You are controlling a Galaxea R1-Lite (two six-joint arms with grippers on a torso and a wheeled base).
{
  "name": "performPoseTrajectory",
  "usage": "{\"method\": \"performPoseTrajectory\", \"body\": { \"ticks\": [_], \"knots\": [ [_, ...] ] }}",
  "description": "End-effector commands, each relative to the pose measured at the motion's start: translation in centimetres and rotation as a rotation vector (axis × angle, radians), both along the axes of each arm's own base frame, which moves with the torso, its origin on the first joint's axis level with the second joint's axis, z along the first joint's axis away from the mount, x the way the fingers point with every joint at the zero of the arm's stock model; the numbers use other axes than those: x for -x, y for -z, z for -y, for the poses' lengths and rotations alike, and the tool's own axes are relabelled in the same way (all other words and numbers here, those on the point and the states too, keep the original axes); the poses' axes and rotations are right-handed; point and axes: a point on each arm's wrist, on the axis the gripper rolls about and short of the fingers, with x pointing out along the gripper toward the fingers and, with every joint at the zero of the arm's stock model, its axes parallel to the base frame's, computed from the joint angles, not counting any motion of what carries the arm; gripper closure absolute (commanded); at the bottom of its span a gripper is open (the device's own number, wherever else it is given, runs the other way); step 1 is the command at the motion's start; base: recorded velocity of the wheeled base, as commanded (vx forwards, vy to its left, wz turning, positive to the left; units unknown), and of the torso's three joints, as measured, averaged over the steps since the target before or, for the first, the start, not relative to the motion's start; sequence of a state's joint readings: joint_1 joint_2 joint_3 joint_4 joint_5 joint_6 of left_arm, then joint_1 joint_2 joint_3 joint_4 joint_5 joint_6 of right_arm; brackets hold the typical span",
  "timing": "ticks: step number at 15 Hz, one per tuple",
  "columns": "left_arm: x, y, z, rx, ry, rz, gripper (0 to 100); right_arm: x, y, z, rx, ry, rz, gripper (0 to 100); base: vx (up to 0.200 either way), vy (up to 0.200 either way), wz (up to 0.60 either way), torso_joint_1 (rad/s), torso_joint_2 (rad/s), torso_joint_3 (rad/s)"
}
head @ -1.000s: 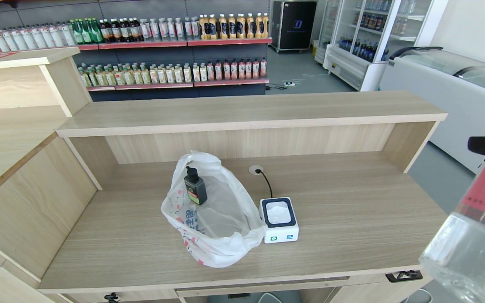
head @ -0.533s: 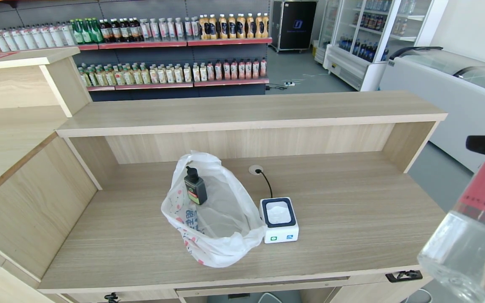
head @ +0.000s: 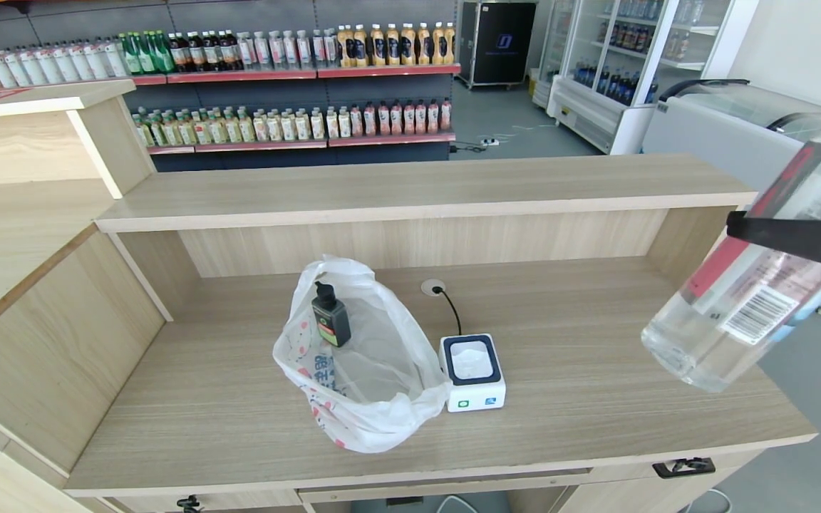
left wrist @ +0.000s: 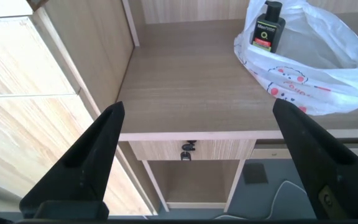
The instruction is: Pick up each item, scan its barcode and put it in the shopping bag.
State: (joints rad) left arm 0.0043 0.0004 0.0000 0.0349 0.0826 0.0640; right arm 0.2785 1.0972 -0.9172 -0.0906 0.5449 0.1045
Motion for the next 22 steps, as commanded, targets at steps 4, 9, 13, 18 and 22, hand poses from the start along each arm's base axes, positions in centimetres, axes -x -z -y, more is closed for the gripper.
{"method": "performPoseTrajectory", "body": {
  "ticks": [4,9,13,18,22],
  "knots": [
    [0.0,0.0,0.0,0.000,-0.001,0.000,0,-3.8,4.7,4.3,0.357,0.347,0.065,100,0.000,0.000,0.00,0.000,0.00,0.000],
    [0.0,0.0,0.0,0.000,-0.001,0.000,0,-4.3,5.7,8.5,0.578,0.520,0.097,100,0.000,0.000,0.00,0.000,0.00,0.000],
    [0.0,0.0,0.0,0.000,-0.001,0.000,0,-4.6,6.0,9.6,0.673,0.534,0.115,100,0.000,0.000,0.00,0.000,0.00,0.000],
    [0.0,0.0,0.0,0.000,-0.001,0.000,0,-6.0,6.7,9.7,0.745,0.497,0.150,100,0.000,0.000,0.60,0.002,0.00,0.000],
    [0.0,0.0,0.0,0.000,-0.001,0.000,0,-9.0,9.0,8.8,0.778,0.393,0.202,100,0.000,0.000,0.15,0.002,0.00,0.001]
  ]
}}
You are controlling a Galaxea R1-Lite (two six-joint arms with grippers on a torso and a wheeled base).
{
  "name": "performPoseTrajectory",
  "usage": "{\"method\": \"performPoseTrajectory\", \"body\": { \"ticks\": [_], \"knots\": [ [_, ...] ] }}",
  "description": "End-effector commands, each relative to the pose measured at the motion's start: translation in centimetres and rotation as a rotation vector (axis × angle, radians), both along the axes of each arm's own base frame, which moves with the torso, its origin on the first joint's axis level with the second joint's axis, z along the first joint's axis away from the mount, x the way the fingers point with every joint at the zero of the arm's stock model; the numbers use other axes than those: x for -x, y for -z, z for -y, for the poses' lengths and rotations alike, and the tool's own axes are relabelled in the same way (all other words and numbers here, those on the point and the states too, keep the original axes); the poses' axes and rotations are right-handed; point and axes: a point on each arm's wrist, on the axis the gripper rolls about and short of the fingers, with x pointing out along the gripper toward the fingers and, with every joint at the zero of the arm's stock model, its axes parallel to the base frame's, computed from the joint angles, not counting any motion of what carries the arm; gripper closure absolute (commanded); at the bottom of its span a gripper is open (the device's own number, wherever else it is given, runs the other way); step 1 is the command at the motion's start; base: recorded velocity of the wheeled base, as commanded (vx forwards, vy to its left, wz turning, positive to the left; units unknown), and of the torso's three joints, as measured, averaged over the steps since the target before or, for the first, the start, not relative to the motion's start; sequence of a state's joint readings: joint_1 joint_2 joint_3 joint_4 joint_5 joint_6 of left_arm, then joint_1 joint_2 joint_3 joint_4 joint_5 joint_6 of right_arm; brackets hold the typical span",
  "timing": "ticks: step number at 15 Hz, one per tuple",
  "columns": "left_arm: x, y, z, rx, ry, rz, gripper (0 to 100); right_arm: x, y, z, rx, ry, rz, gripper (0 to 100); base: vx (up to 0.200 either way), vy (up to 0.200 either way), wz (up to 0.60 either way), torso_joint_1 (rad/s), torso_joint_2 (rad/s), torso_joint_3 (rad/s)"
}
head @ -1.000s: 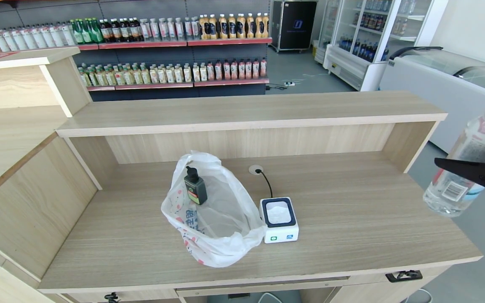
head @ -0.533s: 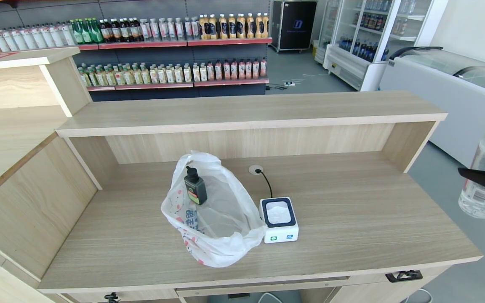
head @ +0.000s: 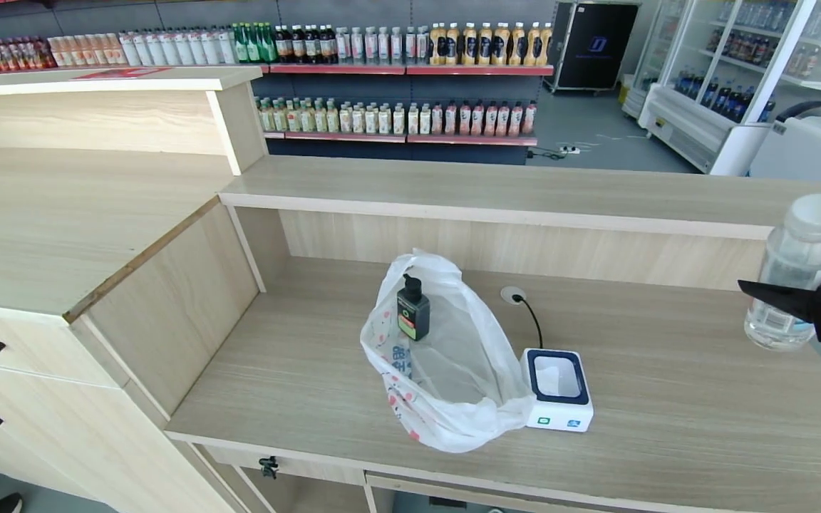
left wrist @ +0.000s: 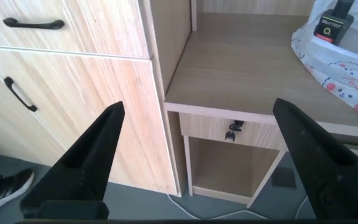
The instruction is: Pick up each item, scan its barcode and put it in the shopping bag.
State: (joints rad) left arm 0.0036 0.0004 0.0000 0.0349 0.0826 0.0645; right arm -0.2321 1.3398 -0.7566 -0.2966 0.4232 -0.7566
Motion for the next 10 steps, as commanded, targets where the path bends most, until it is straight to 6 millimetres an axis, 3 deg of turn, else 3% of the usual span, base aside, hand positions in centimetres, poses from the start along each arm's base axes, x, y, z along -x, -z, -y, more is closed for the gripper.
{"method": "performPoseTrajectory", "body": {
  "ticks": [1,3,10],
  "knots": [
    [0.0,0.0,0.0,0.000,-0.001,0.000,0,-2.2,2.3,-0.5,0.021,-0.053,-0.045,100,0.000,0.000,0.00,0.000,0.00,0.000],
    [0.0,0.0,0.0,0.000,-0.001,0.000,0,-5.1,3.7,-1.4,0.084,-0.135,0.006,100,0.000,0.000,0.00,0.000,0.00,0.000],
    [0.0,0.0,0.0,0.000,-0.001,0.000,0,-8.3,6.2,-4.2,0.119,-0.463,0.055,100,0.000,0.000,0.00,0.000,0.00,0.000]
  ]
}}
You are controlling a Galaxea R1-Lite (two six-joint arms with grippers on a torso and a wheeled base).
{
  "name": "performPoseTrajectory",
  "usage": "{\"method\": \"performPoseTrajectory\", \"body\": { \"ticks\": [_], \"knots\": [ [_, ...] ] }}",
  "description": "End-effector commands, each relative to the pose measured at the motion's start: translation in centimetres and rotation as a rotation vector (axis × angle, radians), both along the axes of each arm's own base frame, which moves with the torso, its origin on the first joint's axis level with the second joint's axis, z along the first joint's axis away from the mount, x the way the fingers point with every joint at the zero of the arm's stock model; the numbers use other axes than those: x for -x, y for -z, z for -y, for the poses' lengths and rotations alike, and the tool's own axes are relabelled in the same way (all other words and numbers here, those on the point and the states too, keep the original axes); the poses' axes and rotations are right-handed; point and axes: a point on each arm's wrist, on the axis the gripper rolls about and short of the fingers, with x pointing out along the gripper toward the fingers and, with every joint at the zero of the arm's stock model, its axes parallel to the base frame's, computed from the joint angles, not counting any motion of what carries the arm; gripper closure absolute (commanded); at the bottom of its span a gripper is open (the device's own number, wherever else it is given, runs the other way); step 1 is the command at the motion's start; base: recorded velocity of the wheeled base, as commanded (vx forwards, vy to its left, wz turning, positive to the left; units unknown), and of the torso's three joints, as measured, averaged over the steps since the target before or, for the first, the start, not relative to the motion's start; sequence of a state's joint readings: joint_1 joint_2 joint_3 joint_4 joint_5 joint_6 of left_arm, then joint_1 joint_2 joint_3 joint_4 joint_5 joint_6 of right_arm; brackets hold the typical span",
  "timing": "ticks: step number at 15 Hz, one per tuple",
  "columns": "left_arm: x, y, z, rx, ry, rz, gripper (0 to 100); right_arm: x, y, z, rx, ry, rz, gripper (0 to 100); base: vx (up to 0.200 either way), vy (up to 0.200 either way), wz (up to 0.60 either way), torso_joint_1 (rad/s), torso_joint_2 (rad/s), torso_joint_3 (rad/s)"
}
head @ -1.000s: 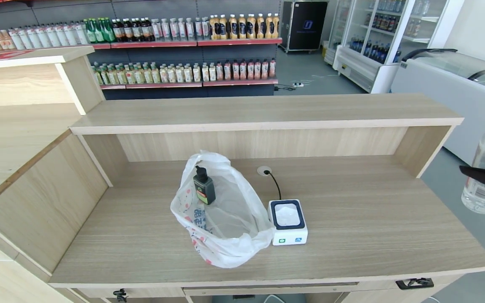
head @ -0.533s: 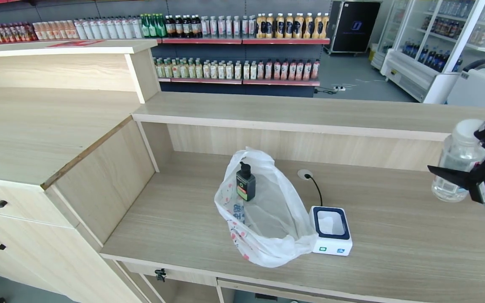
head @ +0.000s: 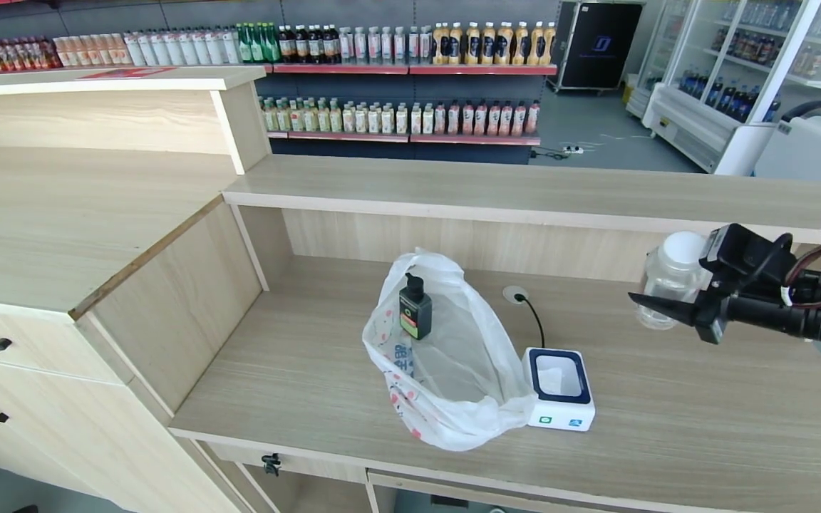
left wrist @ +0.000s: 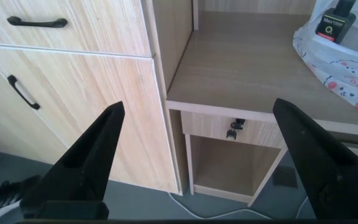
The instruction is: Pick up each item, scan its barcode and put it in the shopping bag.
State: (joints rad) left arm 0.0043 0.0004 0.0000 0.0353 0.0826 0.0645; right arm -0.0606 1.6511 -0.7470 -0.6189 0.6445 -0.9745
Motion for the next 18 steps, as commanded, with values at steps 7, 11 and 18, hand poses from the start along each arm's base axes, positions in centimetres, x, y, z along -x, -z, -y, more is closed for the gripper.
{"method": "performPoseTrajectory", "body": {
  "ticks": [7,11,18],
  "knots": [
    [0.0,0.0,0.0,0.000,-0.001,0.000,0,-2.8,3.1,-3.5,0.083,-0.188,0.053,100,0.000,0.000,0.00,0.000,0.00,0.000],
    [0.0,0.0,0.0,0.000,-0.001,0.000,0,-3.6,3.7,-5.4,0.085,-0.242,0.125,100,0.000,0.000,0.00,0.000,0.00,0.000],
    [0.0,0.0,0.0,0.000,-0.001,0.000,0,-4.6,5.5,-6.1,0.112,-0.265,0.217,100,0.000,0.000,0.00,0.000,0.00,0.000]
  ]
}}
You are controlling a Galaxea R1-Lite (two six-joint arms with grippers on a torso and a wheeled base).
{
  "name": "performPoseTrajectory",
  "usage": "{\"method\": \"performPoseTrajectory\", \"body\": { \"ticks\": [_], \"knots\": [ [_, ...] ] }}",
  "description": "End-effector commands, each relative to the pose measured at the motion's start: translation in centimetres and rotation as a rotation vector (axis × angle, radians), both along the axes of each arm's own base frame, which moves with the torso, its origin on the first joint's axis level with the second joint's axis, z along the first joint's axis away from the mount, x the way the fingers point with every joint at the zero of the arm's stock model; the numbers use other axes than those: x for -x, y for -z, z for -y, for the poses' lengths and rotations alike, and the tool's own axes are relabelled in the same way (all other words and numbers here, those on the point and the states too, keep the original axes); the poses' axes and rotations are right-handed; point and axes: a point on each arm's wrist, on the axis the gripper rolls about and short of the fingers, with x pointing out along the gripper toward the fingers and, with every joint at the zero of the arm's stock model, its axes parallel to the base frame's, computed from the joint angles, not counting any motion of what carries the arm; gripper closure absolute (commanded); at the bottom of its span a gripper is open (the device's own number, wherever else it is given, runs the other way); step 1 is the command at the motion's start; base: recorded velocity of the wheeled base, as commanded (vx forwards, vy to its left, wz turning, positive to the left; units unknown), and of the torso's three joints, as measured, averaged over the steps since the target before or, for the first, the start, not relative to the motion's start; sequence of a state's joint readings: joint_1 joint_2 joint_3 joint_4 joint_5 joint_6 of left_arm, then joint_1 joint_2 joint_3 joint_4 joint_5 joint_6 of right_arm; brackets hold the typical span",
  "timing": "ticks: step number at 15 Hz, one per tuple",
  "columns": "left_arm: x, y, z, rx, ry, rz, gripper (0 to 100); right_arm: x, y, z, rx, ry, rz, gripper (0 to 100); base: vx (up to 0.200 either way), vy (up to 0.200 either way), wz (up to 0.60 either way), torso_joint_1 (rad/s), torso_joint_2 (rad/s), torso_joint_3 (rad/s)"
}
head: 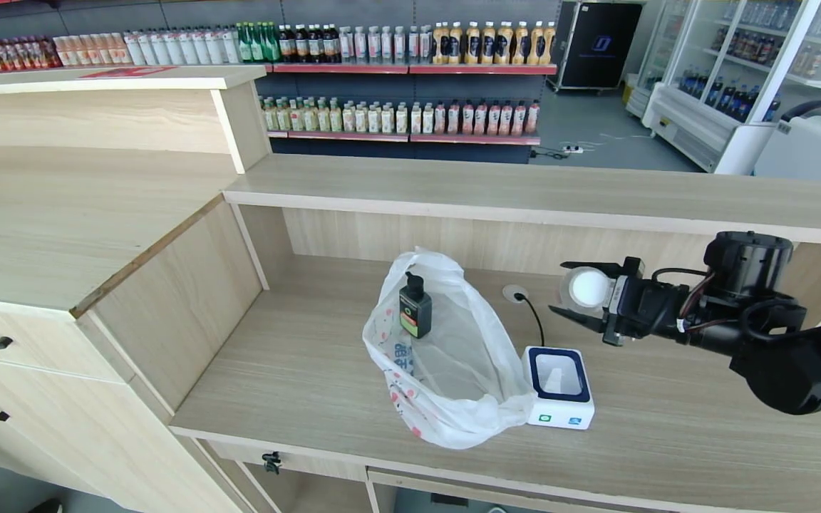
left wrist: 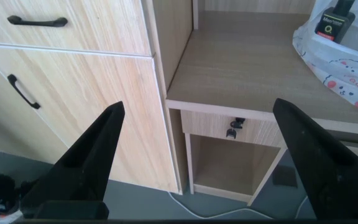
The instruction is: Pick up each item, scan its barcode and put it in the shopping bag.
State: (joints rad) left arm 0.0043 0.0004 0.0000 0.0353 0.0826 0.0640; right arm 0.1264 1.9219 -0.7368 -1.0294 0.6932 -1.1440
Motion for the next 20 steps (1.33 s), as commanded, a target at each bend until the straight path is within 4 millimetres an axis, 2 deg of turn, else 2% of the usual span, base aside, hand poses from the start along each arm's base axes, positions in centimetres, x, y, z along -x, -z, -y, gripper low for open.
{"method": "performPoseTrajectory", "body": {
  "ticks": [1,5,10,13,20],
  "knots": [
    [0.0,0.0,0.0,0.000,-0.001,0.000,0,0.0,1.0,0.0,0.010,-0.010,-0.026,100,0.000,0.000,0.00,0.000,0.00,0.000],
    [0.0,0.0,0.0,0.000,-0.001,0.000,0,0.4,2.0,0.2,0.048,-0.073,-0.013,100,0.000,0.000,0.00,0.000,0.00,0.000],
    [0.0,0.0,0.0,0.000,-0.001,0.000,0,0.0,3.4,2.0,0.088,-0.056,-0.016,100,0.000,0.000,0.00,0.000,0.00,0.000],
    [0.0,0.0,0.0,0.000,-0.001,0.000,0,-0.2,4.5,2.0,0.094,-0.059,-0.039,100,0.000,0.000,0.00,0.000,0.00,0.000],
    [0.0,0.0,0.0,0.000,-0.001,0.000,0,-0.5,5.1,1.6,0.095,-0.069,-0.054,100,0.000,0.000,0.00,0.000,0.00,0.000]
  ]
}}
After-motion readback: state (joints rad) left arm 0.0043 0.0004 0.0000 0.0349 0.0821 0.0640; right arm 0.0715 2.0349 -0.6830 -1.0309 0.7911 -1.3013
